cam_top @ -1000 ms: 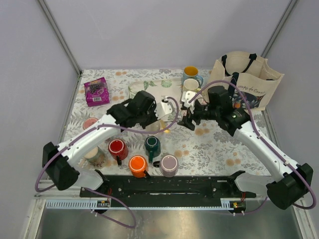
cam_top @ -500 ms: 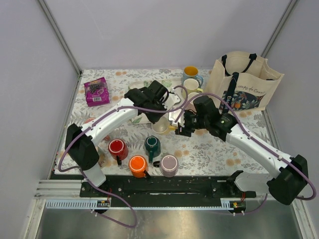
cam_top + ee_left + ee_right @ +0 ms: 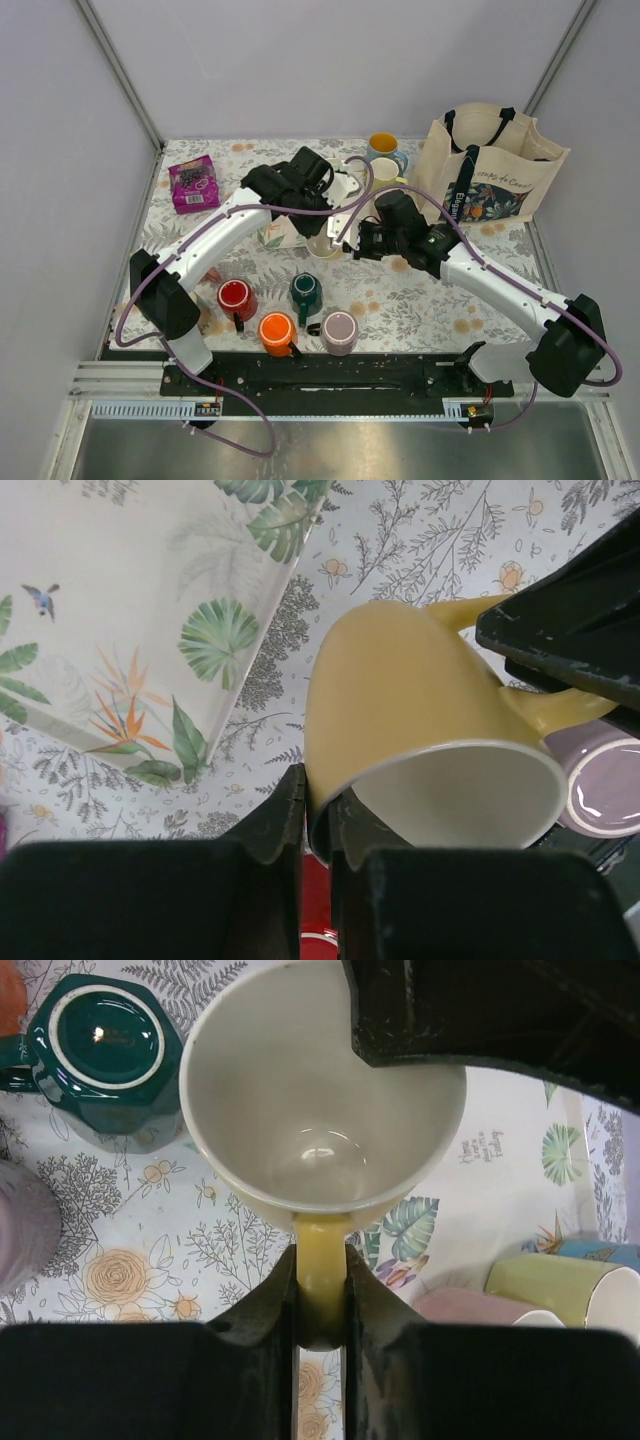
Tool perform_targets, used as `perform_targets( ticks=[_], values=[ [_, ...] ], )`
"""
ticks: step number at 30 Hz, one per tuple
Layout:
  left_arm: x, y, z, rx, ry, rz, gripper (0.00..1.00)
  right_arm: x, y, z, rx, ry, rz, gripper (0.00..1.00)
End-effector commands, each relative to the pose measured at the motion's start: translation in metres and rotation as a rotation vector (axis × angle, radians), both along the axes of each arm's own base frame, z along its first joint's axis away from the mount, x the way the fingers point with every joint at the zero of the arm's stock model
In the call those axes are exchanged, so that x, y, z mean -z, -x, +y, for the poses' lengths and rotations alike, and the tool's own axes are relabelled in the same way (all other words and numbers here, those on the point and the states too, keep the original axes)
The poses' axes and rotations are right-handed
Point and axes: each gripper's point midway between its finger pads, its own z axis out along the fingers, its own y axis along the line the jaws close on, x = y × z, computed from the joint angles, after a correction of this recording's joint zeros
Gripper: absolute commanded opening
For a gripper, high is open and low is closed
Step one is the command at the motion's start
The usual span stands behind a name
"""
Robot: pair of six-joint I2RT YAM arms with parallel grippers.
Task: Turn the mug right side up
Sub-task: Turn over the cup at the center of the board, then place the cup on the tray.
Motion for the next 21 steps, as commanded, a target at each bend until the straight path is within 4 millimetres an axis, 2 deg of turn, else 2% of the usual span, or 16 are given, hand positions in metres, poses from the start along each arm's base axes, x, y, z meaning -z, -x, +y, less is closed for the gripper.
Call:
perform_targets(
  ticks=[1,2,3,4,6,8,11,12,15,19,21],
  values=[
    [-0.037,-0.003,-0.020,0.015,0.164,-0.006,0.00,-0.013,-0.012,0.010,0.032,-0.047,-0.062,0.00],
    [-0.039,-0.003,-0.016,0.006,0.170,0.001,0.01,-0.012,-0.016,0.010,0.068,-0.056,-0.057,0.00],
    [-0.042,-0.005,-0.010,-0.012,0.172,-0.004,0.10,-0.013,-0.018,0.009,0.093,-0.068,-0.049,0.00],
    [-0.047,-0.009,-0.003,-0.042,0.179,-0.011,0.28,-0.015,-0.020,0.010,0.113,-0.081,-0.043,0.00],
    [-0.058,-0.018,0.017,-0.113,0.204,-0.031,0.46,-0.022,-0.022,0.011,0.145,-0.118,-0.035,0.00],
    [-0.070,-0.026,0.037,-0.164,0.236,-0.050,0.50,-0.028,-0.024,0.014,0.163,-0.154,-0.028,0.00],
    [-0.100,-0.038,0.071,-0.261,0.312,-0.128,0.64,-0.039,-0.034,0.017,0.220,-0.204,-0.023,0.00],
    [-0.109,-0.042,0.084,-0.298,0.328,-0.157,0.67,-0.043,-0.038,0.018,0.236,-0.218,-0.022,0.00],
    [-0.125,-0.040,0.103,-0.321,0.316,-0.248,0.71,-0.050,-0.057,0.020,0.285,-0.249,-0.012,0.00],
    [-0.132,-0.031,0.113,-0.330,0.303,-0.295,0.73,-0.054,-0.101,0.020,0.382,-0.291,0.050,0.00],
    [-0.130,-0.024,0.115,-0.329,0.304,-0.292,0.73,-0.054,-0.130,0.016,0.436,-0.308,0.080,0.00]
  ],
)
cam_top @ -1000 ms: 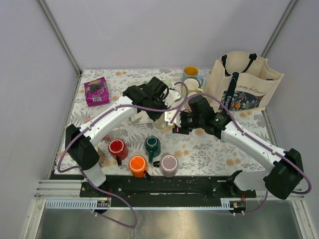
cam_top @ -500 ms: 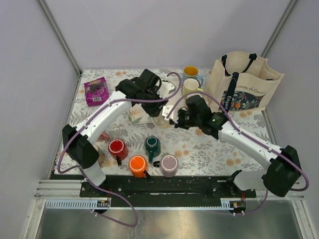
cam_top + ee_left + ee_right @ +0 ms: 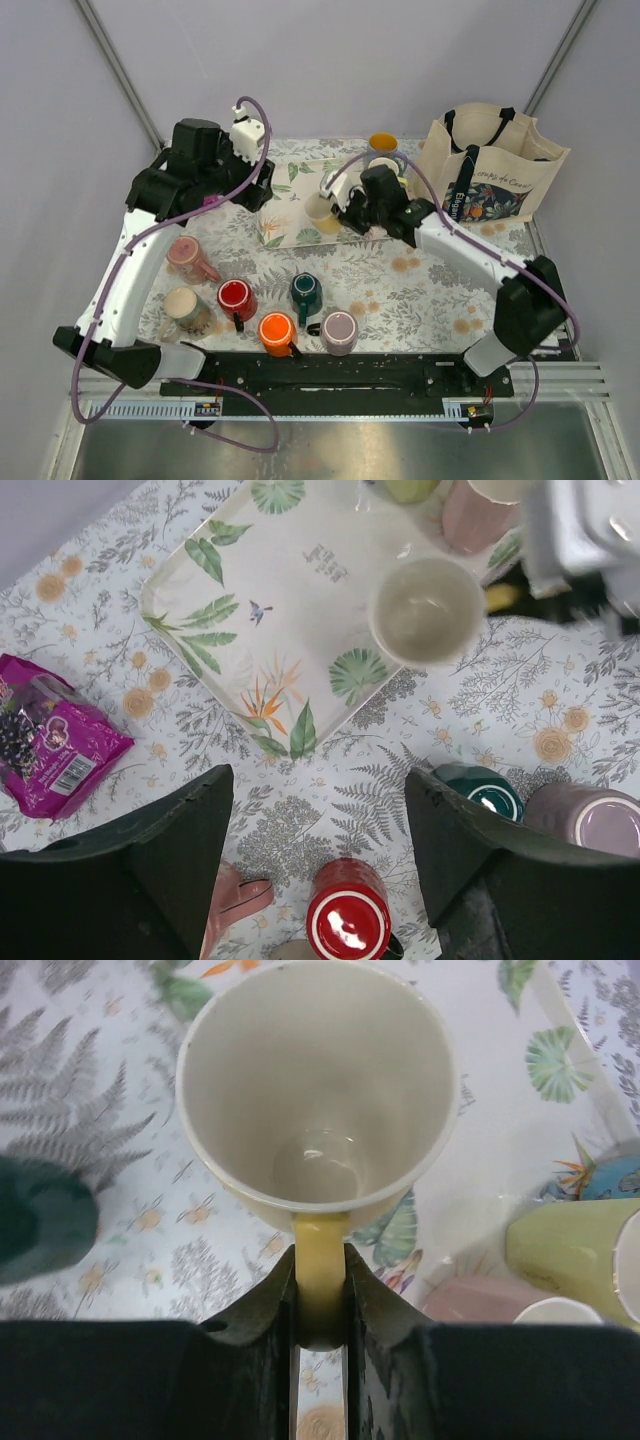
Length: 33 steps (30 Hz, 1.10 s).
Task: Turn the mug right side up
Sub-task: Place the cup on the tray.
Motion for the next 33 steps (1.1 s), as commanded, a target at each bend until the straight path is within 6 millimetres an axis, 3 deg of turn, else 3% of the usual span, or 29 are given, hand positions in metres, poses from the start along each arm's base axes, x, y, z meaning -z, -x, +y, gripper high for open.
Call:
perform_targets(
  ticks=[1,9,10,11,15,28,33],
  values=[
    [-0.003,0.010,0.004,0.002,-0.001,-0.038,0.73,-0.067,-0.082,0.004,0.160,-0.195,-0.099,0.00],
    [0.009,0.025,0.024,-0.026,-0.055,-0.033,0.73,-0.067,-0.160,0.010,0.249,-0.218,-0.112,0.00],
    [0.010,0.024,0.028,-0.036,-0.059,-0.033,0.73,0.033,-0.136,-0.006,0.283,-0.100,0.073,0.00],
    [0.011,0.025,0.029,-0.038,-0.063,-0.031,0.74,-0.065,-0.174,0.014,0.285,-0.237,-0.101,0.00],
    [0.013,0.025,0.032,-0.046,-0.064,-0.023,0.74,-0.060,-0.202,0.019,0.375,-0.277,-0.089,0.00],
    [0.022,0.028,0.038,-0.065,-0.057,0.009,0.74,-0.009,-0.245,0.012,0.556,-0.241,-0.085,0.00],
    [0.026,0.029,0.041,-0.071,-0.061,0.024,0.74,-0.003,-0.264,0.016,0.552,-0.231,-0.071,0.00]
  ],
)
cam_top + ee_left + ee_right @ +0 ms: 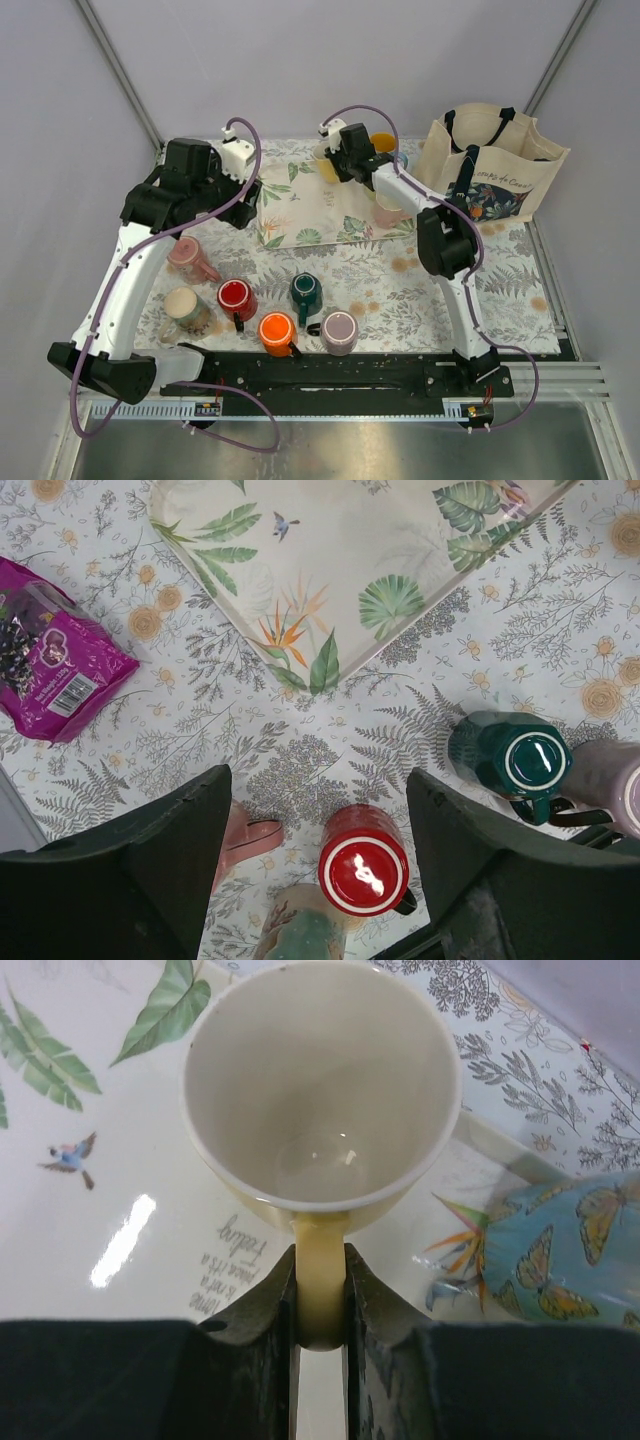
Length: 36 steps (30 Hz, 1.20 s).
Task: Turn the mug right side up
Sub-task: Place the cup on the tray.
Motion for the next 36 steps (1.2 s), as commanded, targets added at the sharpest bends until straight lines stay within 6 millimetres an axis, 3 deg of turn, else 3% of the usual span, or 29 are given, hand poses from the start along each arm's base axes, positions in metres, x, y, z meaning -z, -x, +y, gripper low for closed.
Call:
perform_targets(
  ticks=[1,6,19,26,36],
  values=[
    [-0.005,0.003,0.004,-0.008,0.006,-0.026,0.74,-0.065,-0.040,0.009,0.035,-0.087,-0.163,0.00],
    [0.000,0.003,0.004,-0.007,0.002,-0.011,0.74,-0.053,-0.056,-0.002,0.073,-0.069,-0.121,0.00],
    [0.003,0.002,0.003,-0.010,0.030,0.008,0.74,-0.027,-0.046,-0.027,0.076,-0.013,-0.046,0.00],
    [0.001,0.004,0.003,-0.006,0.035,0.000,0.74,-0.023,-0.039,-0.032,0.075,0.009,-0.022,0.27],
    [0.004,0.002,-0.003,0.002,0.081,0.016,0.74,-0.040,-0.039,-0.044,0.115,0.043,-0.060,0.34]
  ],
)
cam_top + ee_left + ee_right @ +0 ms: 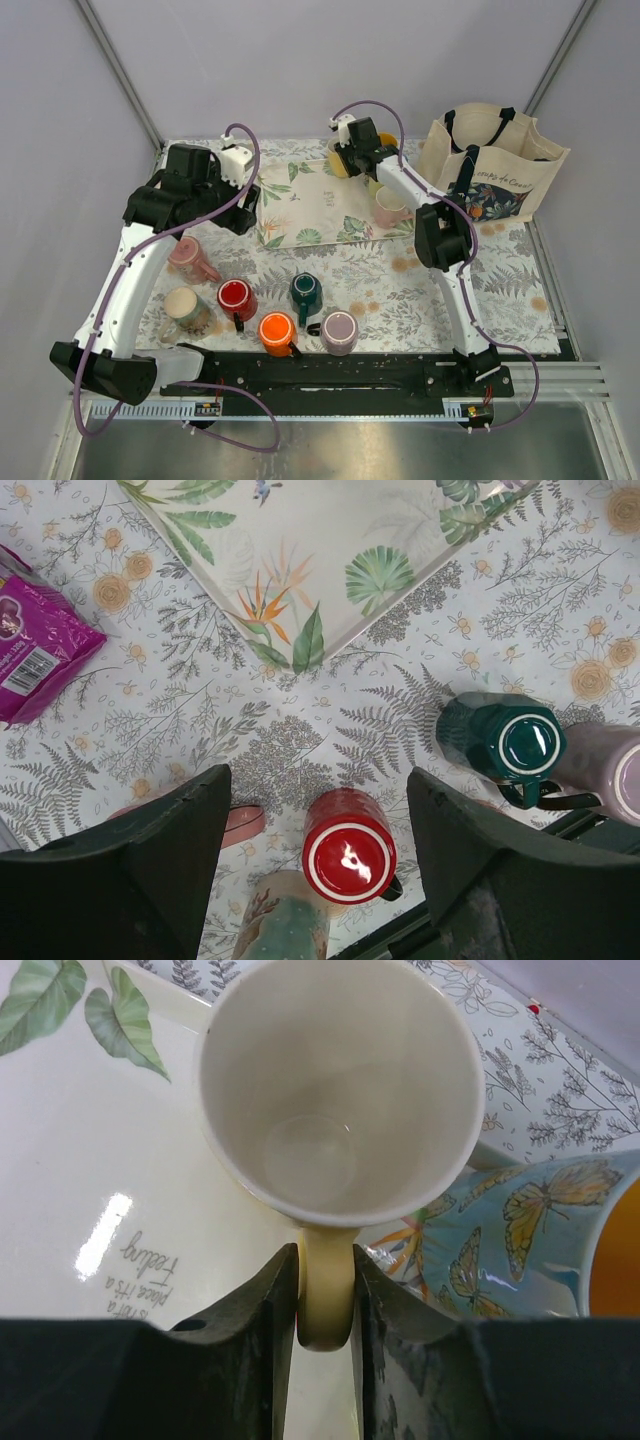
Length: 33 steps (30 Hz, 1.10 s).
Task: Turn the mug right side up
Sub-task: Place the cup on the tray.
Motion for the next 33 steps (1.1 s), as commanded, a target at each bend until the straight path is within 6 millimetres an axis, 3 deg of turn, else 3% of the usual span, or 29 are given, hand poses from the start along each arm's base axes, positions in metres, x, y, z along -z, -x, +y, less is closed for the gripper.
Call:
perform_targets(
  ticks=[1,13,22,26,29,33],
  values=[
    [-0.017,-0.004,-0.009,0.012,0.069,-0.051,0.74,-0.066,-0.003,-0.014,0.035,0.013,-0.114,0.35],
    [-0.017,-0.003,-0.013,0.023,0.087,-0.049,0.75,-0.074,0.002,-0.014,0.007,0.021,-0.122,0.43],
    [-0.013,-0.002,-0.012,0.019,0.091,-0.046,0.75,-0.074,-0.001,-0.038,0.056,0.153,-0.154,0.43],
    [-0.013,-0.002,-0.012,0.021,0.094,-0.043,0.75,-0.080,0.002,-0.035,0.028,0.143,-0.157,0.45],
    [-0.013,-0.003,-0.012,0.020,0.097,-0.045,0.75,-0.091,0.007,-0.025,0.000,0.089,-0.157,0.46],
    [-0.013,-0.002,-0.013,0.023,0.098,-0.044,0.75,-0.125,0.019,-0.019,-0.021,0.022,-0.170,0.48]
  ],
)
